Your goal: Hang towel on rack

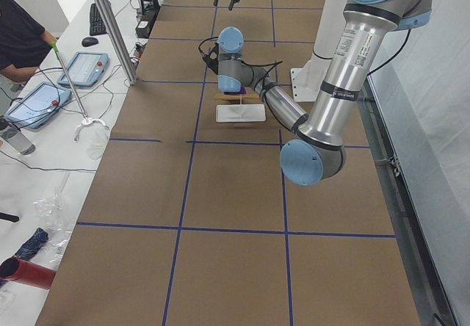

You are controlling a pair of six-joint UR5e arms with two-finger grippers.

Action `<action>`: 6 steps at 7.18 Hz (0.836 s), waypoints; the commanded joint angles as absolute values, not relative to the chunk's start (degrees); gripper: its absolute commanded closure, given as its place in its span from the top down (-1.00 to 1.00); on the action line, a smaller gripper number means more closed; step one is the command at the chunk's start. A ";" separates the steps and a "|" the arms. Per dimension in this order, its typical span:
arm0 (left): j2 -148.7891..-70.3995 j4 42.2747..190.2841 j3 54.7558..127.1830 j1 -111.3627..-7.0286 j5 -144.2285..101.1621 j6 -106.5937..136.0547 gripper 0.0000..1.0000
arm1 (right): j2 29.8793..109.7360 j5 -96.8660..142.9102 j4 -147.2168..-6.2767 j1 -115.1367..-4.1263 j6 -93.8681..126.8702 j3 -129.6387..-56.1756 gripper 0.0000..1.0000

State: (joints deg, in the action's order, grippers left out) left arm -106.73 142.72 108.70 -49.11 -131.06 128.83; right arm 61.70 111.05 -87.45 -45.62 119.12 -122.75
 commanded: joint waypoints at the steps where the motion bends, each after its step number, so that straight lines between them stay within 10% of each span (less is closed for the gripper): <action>1: -94.98 142.73 111.96 -53.05 -132.53 114.16 -1.00 | 64.33 111.09 -87.63 -45.79 113.74 -122.87 1.00; 5: -90.35 142.73 108.73 -59.51 -138.26 103.62 -1.00 | 64.51 111.18 -87.63 -45.61 113.20 -122.87 1.00; 6: -91.22 142.73 107.42 -59.41 -138.16 103.71 0.98 | 64.42 111.09 -87.54 -45.44 113.20 -122.87 1.00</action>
State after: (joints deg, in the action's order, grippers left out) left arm -90.54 142.73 108.84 -59.44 -138.25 103.92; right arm 64.51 111.16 -87.61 -45.54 113.23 -122.90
